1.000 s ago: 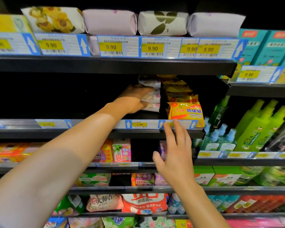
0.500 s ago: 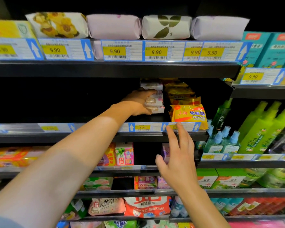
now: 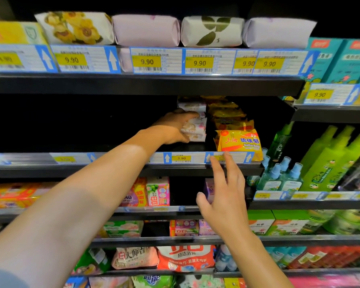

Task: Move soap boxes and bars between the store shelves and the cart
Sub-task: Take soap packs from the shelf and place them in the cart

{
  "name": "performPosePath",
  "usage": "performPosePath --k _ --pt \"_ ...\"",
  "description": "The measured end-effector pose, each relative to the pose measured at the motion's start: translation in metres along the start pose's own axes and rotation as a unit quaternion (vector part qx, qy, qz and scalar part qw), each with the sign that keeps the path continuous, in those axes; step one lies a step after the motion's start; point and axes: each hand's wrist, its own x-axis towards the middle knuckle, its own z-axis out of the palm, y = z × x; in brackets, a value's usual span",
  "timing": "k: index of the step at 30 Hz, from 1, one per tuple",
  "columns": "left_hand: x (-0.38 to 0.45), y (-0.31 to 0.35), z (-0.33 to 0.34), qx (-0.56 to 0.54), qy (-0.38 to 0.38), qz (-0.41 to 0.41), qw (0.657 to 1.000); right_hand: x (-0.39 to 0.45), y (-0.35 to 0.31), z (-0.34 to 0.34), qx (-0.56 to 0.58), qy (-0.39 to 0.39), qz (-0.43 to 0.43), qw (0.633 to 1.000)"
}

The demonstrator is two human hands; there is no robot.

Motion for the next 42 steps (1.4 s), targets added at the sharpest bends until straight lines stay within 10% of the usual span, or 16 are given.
performPosePath --k 42 --pt "0.004 0.011 -0.001 -0.024 0.008 -0.02 0.999 -0.002 -0.002 -0.005 0.005 -0.002 0.0 1.0"
